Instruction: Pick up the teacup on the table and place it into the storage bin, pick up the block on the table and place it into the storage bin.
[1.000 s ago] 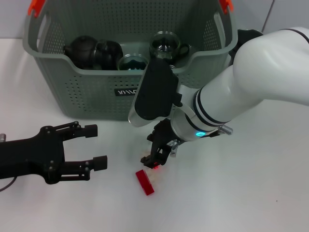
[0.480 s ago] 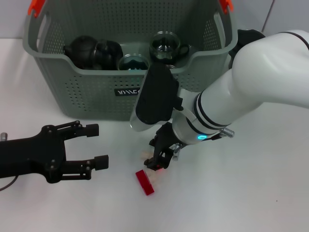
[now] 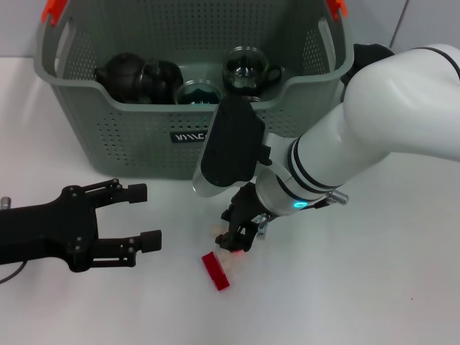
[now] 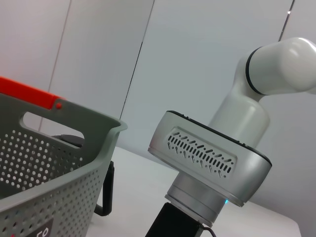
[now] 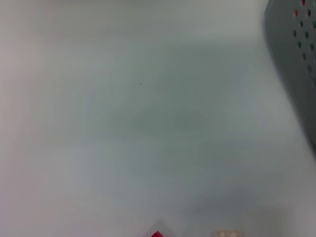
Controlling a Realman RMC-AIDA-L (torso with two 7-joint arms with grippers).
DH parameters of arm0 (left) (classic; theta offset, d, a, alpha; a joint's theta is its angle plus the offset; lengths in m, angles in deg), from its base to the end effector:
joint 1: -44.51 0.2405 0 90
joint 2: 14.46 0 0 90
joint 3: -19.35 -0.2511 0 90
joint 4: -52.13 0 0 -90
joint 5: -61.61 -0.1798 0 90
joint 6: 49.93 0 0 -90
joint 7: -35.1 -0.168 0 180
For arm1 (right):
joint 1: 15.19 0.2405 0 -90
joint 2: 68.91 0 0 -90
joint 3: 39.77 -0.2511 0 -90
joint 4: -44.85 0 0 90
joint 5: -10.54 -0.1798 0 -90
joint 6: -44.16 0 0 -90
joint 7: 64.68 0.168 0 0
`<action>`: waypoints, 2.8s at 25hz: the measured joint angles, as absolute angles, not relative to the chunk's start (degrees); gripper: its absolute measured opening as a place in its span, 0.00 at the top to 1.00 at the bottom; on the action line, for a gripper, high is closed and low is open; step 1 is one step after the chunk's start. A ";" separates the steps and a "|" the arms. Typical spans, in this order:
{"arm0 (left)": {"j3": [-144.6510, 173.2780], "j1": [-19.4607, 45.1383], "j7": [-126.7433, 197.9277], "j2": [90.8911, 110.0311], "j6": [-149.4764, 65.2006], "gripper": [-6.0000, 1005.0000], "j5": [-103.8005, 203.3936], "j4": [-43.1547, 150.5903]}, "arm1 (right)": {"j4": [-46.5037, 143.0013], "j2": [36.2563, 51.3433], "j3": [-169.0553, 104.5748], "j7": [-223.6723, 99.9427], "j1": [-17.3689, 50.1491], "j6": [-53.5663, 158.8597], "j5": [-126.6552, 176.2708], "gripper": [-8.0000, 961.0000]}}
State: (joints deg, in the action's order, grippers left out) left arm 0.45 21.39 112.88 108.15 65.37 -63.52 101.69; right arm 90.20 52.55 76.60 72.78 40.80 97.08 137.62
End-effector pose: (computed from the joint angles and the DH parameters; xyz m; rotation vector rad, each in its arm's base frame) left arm -0.2430 0.2405 0.0180 -2.7395 -0.6363 -0.9132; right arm 0.1280 0.3341 -0.1596 -2.8983 0.1868 -0.5182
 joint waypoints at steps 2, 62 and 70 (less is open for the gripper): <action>0.45 21.40 112.88 108.15 65.37 0.12 -63.48 101.69 | 90.20 52.55 76.62 72.78 40.80 97.08 137.62 0.49; 0.98 20.95 113.49 107.62 66.70 0.12 -63.30 101.88 | 129.97 51.52 54.10 76.94 29.74 119.47 147.01 0.78; 0.98 20.95 113.12 107.62 66.64 0.12 -63.28 101.74 | 124.43 51.29 39.23 73.14 37.61 120.47 147.44 0.75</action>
State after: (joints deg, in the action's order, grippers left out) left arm 0.98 20.95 113.12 107.62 66.64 -63.28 101.74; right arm 124.43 51.29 39.23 73.14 37.61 120.47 147.44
